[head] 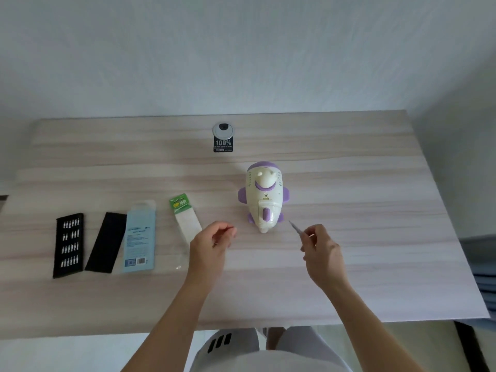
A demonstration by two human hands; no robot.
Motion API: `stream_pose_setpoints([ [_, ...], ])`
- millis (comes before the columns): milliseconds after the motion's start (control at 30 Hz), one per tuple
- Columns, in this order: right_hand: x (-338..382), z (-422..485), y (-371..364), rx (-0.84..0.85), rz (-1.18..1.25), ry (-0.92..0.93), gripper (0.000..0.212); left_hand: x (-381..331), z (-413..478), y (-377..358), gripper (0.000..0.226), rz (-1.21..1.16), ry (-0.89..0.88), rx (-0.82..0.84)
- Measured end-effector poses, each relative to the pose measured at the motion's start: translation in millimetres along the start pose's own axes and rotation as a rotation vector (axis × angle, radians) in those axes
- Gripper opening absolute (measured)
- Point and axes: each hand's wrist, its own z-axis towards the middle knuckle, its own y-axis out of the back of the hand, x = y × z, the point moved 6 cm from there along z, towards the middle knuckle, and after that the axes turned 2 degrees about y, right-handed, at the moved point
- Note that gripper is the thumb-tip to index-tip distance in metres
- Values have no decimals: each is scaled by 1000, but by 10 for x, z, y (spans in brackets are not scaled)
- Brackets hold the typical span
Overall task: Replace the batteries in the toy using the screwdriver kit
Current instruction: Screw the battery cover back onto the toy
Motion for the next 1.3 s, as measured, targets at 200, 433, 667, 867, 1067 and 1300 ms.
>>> stream_pose_setpoints([
  [200,426,-207,208,-93,351,5,6,-398,-109,141,16,-249,19,-16],
  [433,971,-419,447,-161,544,175,20,-962,-157,309,9,-478,-21,-7],
  [667,1465,-528,596,-154,624,294,30,-1436,-312,318,10,-625,-78,101],
  [867,1663,-576,597,-78,678,323,26,-1512,-386,319,9,-671,-61,99],
  [1067,1632,-579,650,-71,676,339,26,-1541,-449,248,14,-685,-32,132],
  [1300,1354,-468,727,-101,720,268,24,-1412,-396,162,15,-539,-30,114],
])
